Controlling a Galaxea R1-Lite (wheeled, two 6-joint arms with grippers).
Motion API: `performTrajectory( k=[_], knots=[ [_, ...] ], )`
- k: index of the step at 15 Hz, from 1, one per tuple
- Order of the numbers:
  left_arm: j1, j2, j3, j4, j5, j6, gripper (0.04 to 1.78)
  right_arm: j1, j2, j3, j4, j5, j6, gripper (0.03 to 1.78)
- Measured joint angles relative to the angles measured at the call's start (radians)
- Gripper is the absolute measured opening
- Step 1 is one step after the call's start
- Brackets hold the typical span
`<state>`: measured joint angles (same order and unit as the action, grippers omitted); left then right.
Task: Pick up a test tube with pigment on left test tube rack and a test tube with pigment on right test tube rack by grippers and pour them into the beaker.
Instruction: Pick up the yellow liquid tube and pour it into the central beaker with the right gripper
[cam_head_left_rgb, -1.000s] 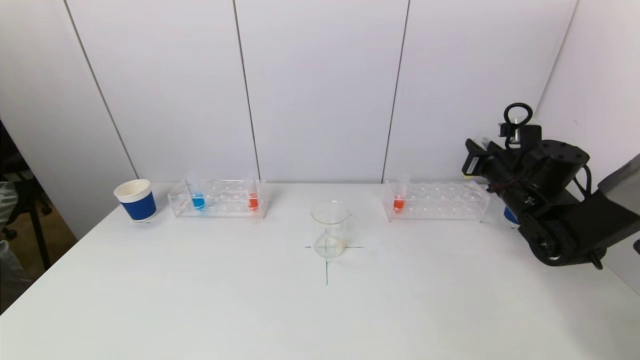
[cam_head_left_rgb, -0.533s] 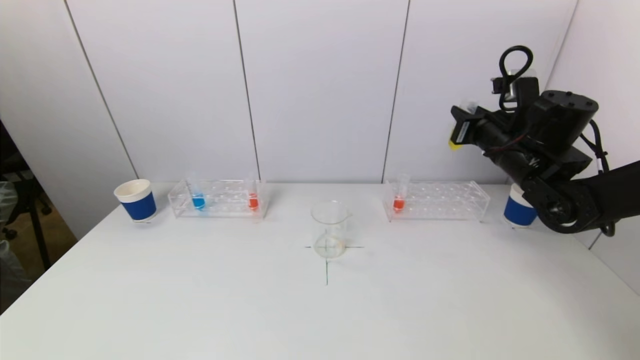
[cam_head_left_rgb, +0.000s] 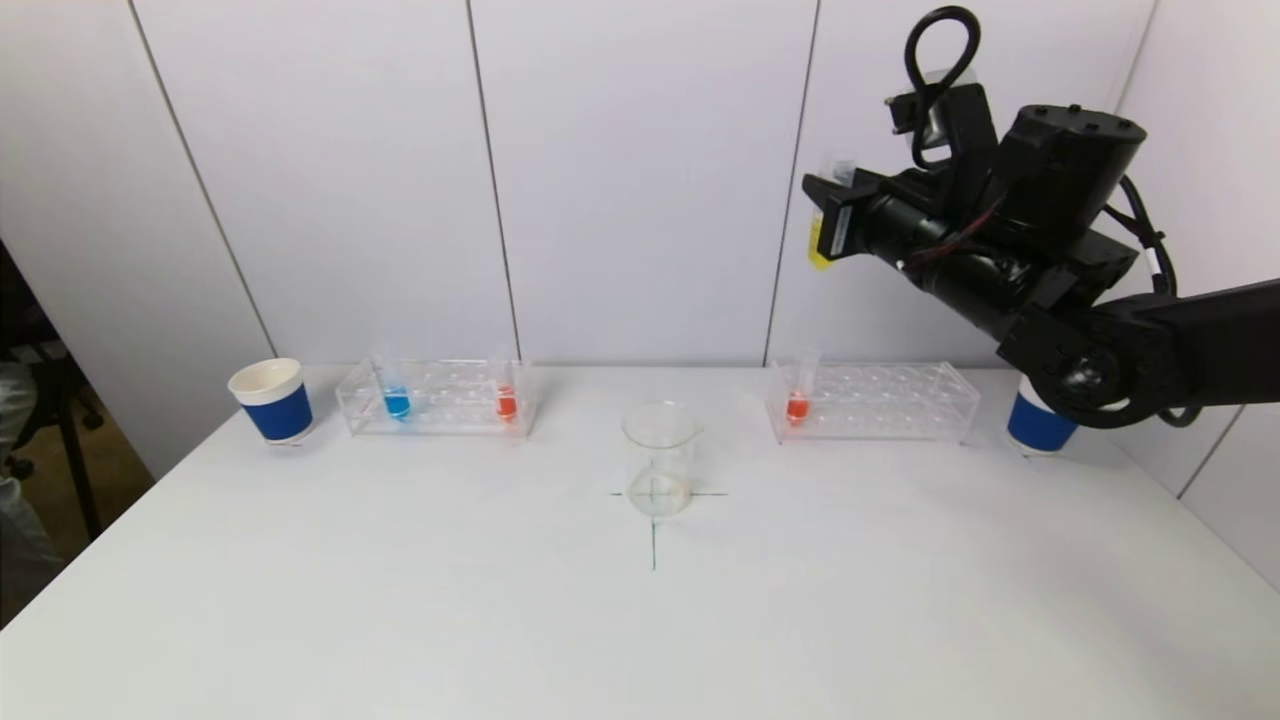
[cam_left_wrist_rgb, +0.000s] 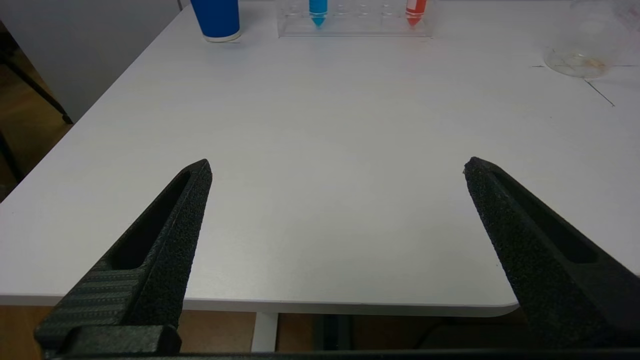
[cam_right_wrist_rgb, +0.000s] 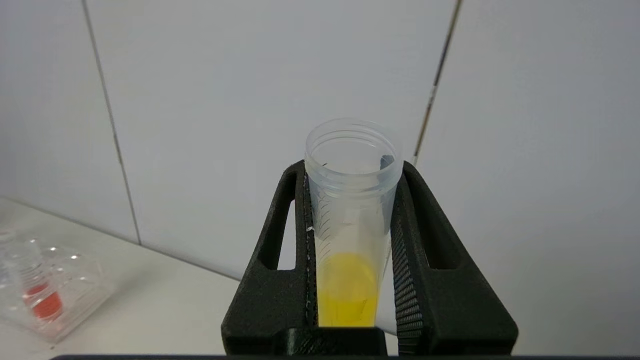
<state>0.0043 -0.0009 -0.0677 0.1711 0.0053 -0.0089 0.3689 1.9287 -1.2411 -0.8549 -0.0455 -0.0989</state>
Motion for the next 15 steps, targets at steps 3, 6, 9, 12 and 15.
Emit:
performTrajectory(
  k=[3, 6, 9, 12, 15],
  knots=[
    [0.000, 0.000, 0.000, 0.000, 0.000, 0.000, 1.76, 0.060, 0.015, -0.041, 0.040, 0.029, -0.050, 0.48],
    [0.000, 0.000, 0.000, 0.000, 0.000, 0.000, 1.76, 0.089, 0.050, -0.077, 0.040, 0.065, -0.110, 0.48],
    [0.000, 0.000, 0.000, 0.000, 0.000, 0.000, 1.76, 0.101, 0.099, -0.100, 0.033, 0.122, -0.147, 0.48],
    [0.000, 0.000, 0.000, 0.000, 0.000, 0.000, 1.76, 0.104, 0.153, -0.109, 0.017, 0.152, -0.196, 0.48],
    [0.000, 0.000, 0.000, 0.000, 0.000, 0.000, 1.76, 0.100, 0.200, -0.105, -0.026, 0.224, -0.267, 0.48]
  ],
)
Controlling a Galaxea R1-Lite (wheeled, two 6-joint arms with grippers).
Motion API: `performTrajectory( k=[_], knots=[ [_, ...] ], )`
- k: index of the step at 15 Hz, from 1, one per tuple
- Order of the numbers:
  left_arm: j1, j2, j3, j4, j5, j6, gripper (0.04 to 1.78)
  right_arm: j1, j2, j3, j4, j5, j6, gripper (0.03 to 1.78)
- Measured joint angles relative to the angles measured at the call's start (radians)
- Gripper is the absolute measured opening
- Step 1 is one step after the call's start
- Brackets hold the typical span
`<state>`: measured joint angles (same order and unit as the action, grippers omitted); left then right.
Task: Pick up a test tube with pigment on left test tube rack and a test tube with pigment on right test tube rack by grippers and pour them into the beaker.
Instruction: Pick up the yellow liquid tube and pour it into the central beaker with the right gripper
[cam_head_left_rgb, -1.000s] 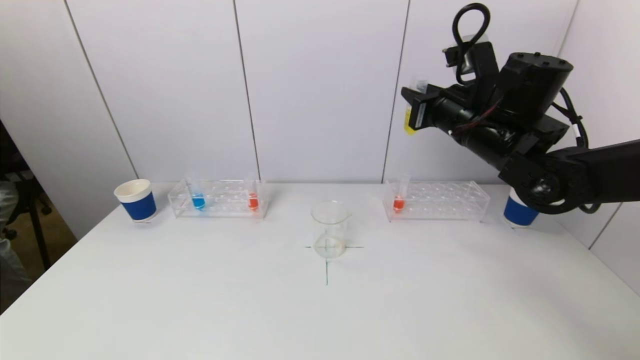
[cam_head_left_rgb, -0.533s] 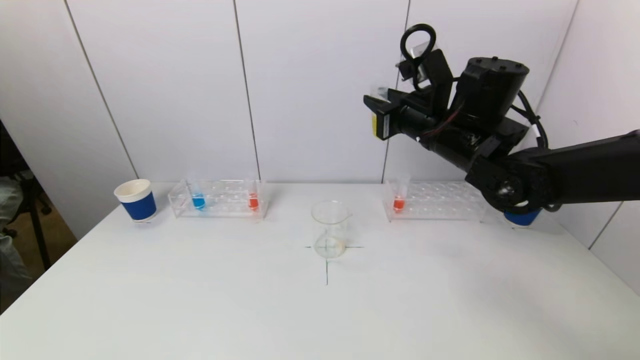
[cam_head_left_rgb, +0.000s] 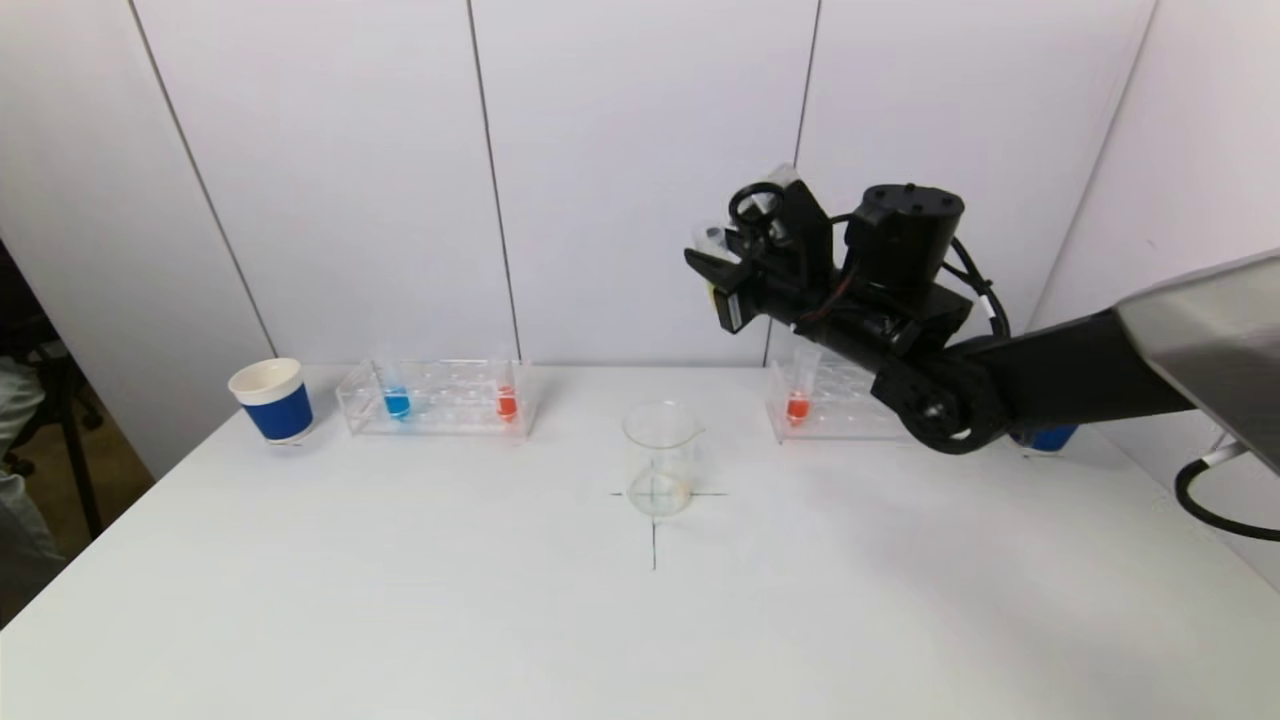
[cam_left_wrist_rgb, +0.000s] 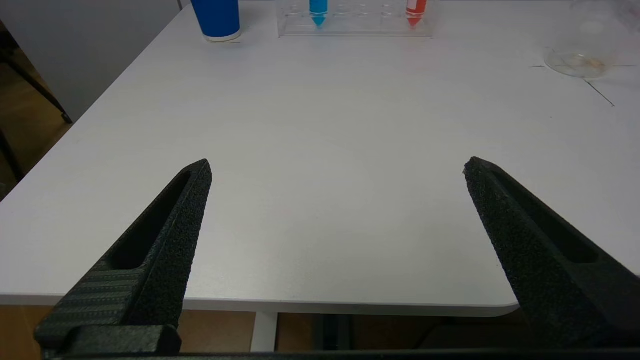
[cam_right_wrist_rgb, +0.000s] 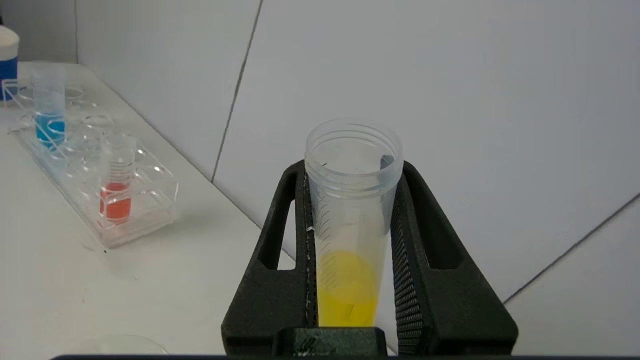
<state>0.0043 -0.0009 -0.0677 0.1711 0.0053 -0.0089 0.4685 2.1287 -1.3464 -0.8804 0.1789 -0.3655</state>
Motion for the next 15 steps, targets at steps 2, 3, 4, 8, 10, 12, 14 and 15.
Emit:
performTrajectory(
  k=[2, 3, 4, 8, 10, 12, 14, 15],
  knots=[
    [0.000, 0.000, 0.000, 0.000, 0.000, 0.000, 1.76, -0.013, 0.025, 0.004, -0.009, 0.065, -0.073, 0.48],
    [0.000, 0.000, 0.000, 0.000, 0.000, 0.000, 1.76, -0.021, 0.035, 0.009, -0.009, 0.105, -0.114, 0.48],
    [0.000, 0.000, 0.000, 0.000, 0.000, 0.000, 1.76, -0.028, 0.043, 0.013, -0.010, 0.140, -0.147, 0.48],
    [0.000, 0.000, 0.000, 0.000, 0.000, 0.000, 1.76, -0.059, 0.070, 0.024, -0.010, 0.264, -0.288, 0.48],
    [0.000, 0.000, 0.000, 0.000, 0.000, 0.000, 1.76, -0.068, 0.080, 0.025, -0.013, 0.293, -0.336, 0.48],
    [0.000, 0.000, 0.000, 0.000, 0.000, 0.000, 1.76, -0.071, 0.086, 0.029, -0.029, 0.324, -0.391, 0.48],
    [0.000, 0.000, 0.000, 0.000, 0.000, 0.000, 1.76, -0.065, 0.090, 0.047, -0.078, 0.337, -0.434, 0.48],
    [0.000, 0.000, 0.000, 0.000, 0.000, 0.000, 1.76, -0.061, 0.095, 0.059, -0.112, 0.340, -0.450, 0.48]
  ],
)
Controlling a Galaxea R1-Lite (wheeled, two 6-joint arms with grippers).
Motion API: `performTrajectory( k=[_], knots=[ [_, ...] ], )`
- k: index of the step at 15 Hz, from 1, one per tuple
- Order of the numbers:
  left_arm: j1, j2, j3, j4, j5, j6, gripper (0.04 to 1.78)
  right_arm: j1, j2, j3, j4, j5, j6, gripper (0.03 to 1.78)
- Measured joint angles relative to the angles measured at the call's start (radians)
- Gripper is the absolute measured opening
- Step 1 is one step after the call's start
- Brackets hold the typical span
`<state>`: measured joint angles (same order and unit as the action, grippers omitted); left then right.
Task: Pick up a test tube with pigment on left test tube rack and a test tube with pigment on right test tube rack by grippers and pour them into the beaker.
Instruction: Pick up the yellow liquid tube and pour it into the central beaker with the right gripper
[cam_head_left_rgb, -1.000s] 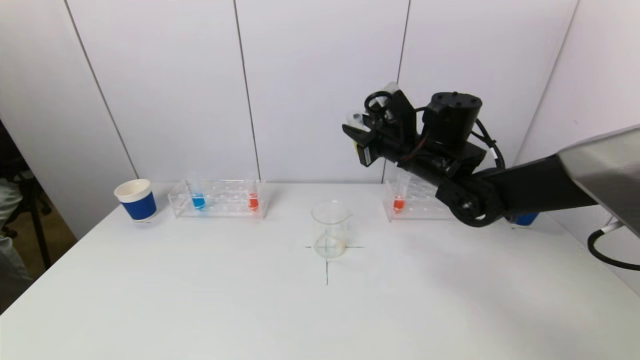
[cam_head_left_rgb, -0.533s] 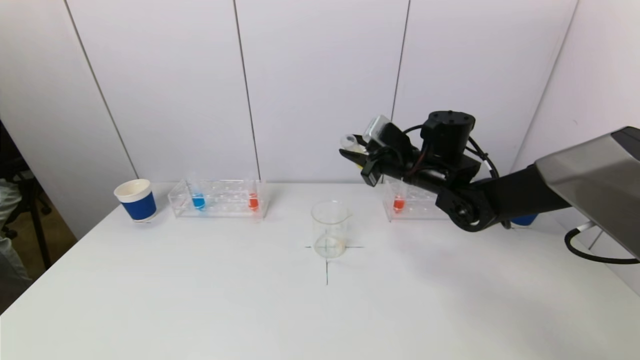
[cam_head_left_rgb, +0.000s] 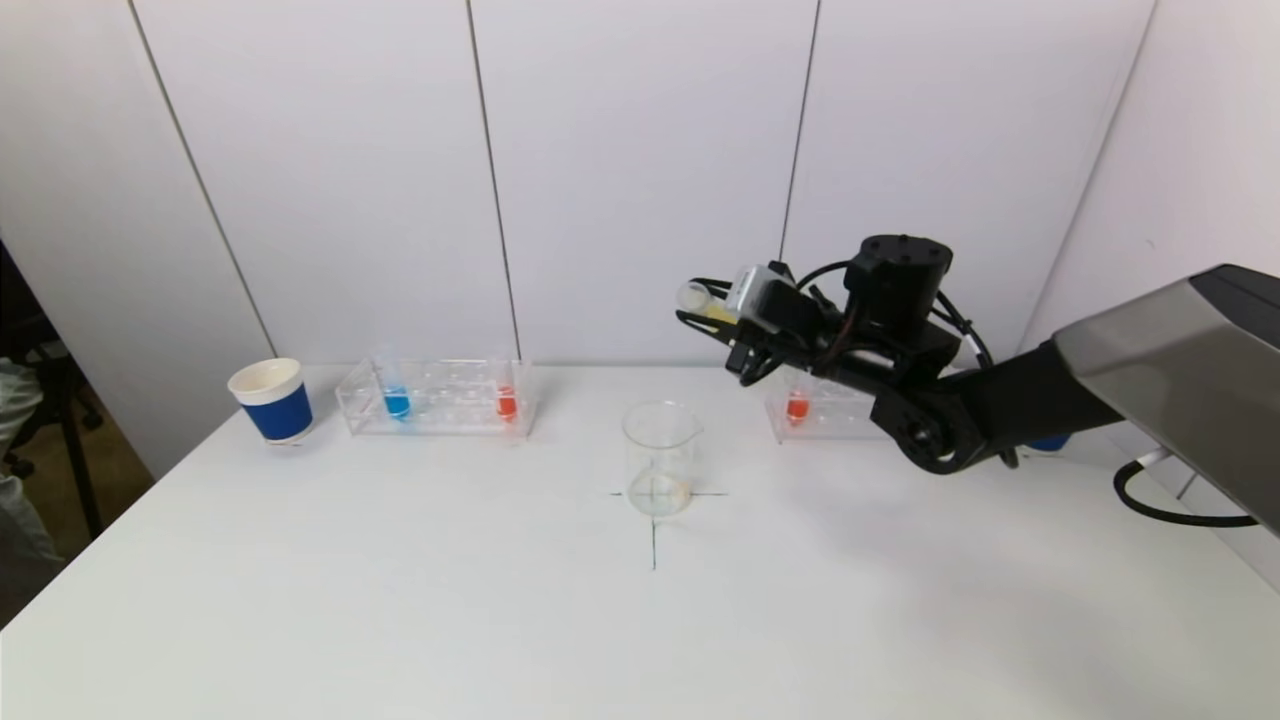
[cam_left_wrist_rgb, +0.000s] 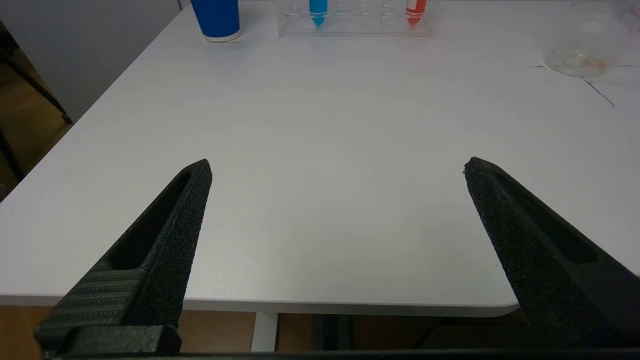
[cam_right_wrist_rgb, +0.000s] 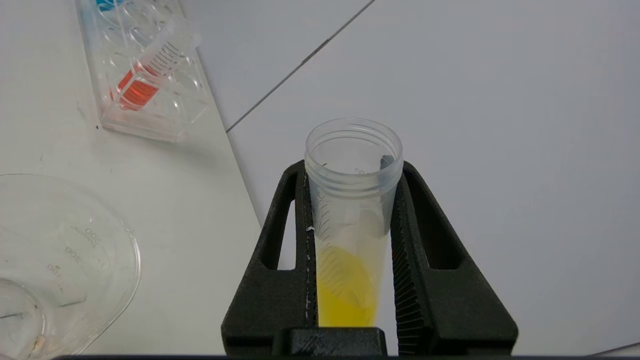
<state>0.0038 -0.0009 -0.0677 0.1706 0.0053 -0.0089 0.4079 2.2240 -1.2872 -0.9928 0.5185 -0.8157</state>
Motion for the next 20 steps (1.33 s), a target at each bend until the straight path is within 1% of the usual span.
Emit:
performTrajectory(
  k=[3, 5, 8, 10, 12, 13, 15, 16, 20],
  knots=[
    [0.000, 0.000, 0.000, 0.000, 0.000, 0.000, 1.76, 0.007, 0.021, 0.018, -0.085, 0.015, -0.022, 0.48],
    [0.000, 0.000, 0.000, 0.000, 0.000, 0.000, 1.76, 0.008, 0.029, 0.021, -0.092, 0.016, -0.033, 0.48],
    [0.000, 0.000, 0.000, 0.000, 0.000, 0.000, 1.76, 0.009, 0.035, 0.025, -0.096, 0.045, -0.071, 0.48],
    [0.000, 0.000, 0.000, 0.000, 0.000, 0.000, 1.76, 0.009, 0.040, 0.028, -0.129, 0.051, -0.080, 0.48],
    [0.000, 0.000, 0.000, 0.000, 0.000, 0.000, 1.76, 0.009, 0.046, 0.033, -0.146, 0.080, -0.090, 0.48],
    [0.000, 0.000, 0.000, 0.000, 0.000, 0.000, 1.76, 0.008, 0.050, 0.033, -0.154, 0.086, -0.094, 0.48],
    [0.000, 0.000, 0.000, 0.000, 0.000, 0.000, 1.76, 0.008, 0.059, 0.039, -0.192, 0.088, -0.105, 0.48],
    [0.000, 0.000, 0.000, 0.000, 0.000, 0.000, 1.76, 0.008, 0.064, 0.043, -0.204, 0.089, -0.121, 0.48],
    [0.000, 0.000, 0.000, 0.000, 0.000, 0.000, 1.76, 0.008, 0.074, 0.064, -0.222, 0.091, -0.163, 0.48]
  ],
)
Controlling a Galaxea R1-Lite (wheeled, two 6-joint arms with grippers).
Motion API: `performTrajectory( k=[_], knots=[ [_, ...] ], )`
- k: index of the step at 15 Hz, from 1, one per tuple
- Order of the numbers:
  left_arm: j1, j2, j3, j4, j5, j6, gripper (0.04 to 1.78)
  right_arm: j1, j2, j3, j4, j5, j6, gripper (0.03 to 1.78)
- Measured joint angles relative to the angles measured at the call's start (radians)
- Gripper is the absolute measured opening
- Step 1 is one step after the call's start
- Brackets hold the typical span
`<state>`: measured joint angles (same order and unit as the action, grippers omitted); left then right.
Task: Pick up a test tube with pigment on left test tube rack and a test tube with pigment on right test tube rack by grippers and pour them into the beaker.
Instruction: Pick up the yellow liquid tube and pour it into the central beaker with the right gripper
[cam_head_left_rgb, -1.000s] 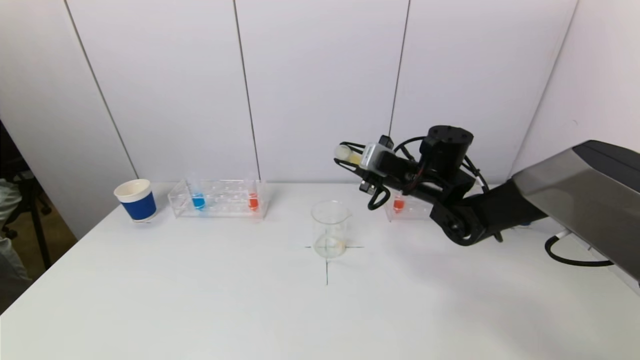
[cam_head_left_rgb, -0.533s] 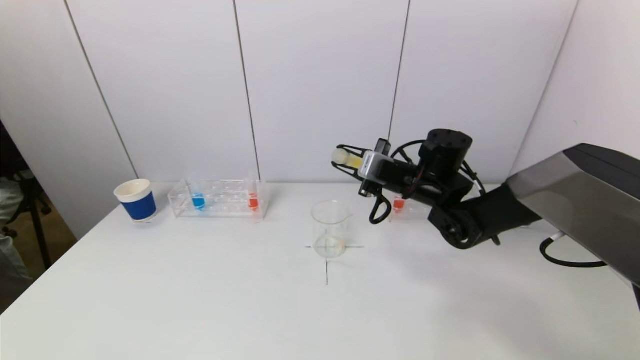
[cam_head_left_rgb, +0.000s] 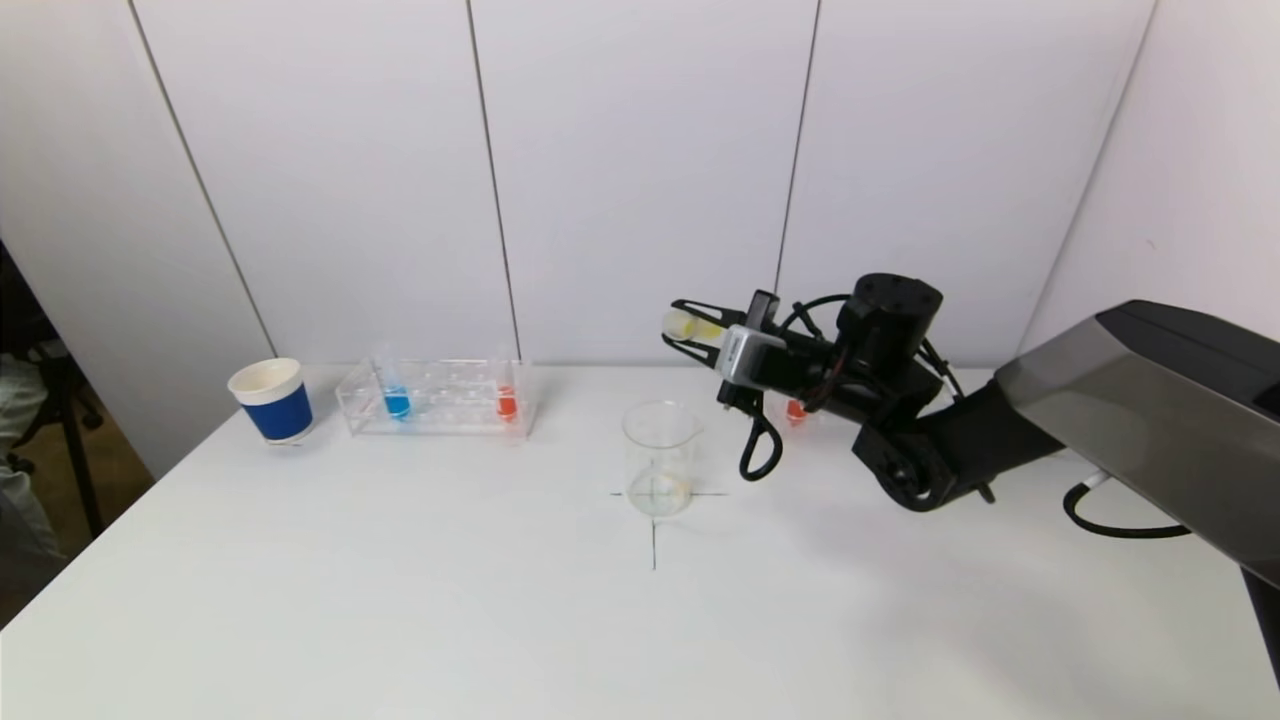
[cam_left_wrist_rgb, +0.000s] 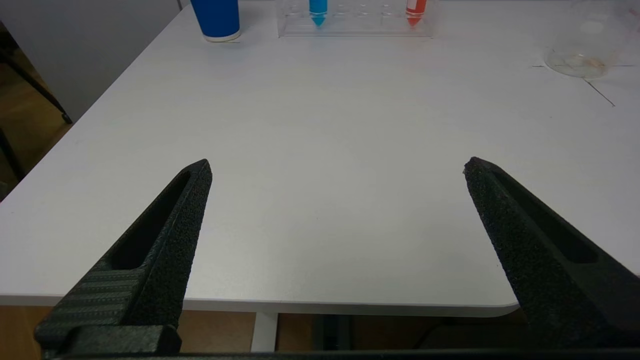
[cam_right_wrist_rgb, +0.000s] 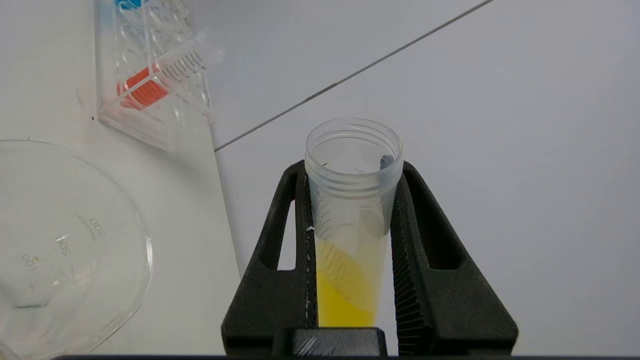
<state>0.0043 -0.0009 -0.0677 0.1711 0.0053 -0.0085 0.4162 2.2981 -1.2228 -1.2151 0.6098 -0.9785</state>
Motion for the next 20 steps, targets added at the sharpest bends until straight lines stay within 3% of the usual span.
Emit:
performTrajectory(
  k=[12, 20],
  knots=[
    [0.000, 0.000, 0.000, 0.000, 0.000, 0.000, 1.76, -0.001, 0.007, 0.030, 0.021, 0.017, -0.166, 0.48],
    [0.000, 0.000, 0.000, 0.000, 0.000, 0.000, 1.76, -0.013, -0.010, 0.030, 0.099, 0.018, -0.300, 0.48]
  ],
)
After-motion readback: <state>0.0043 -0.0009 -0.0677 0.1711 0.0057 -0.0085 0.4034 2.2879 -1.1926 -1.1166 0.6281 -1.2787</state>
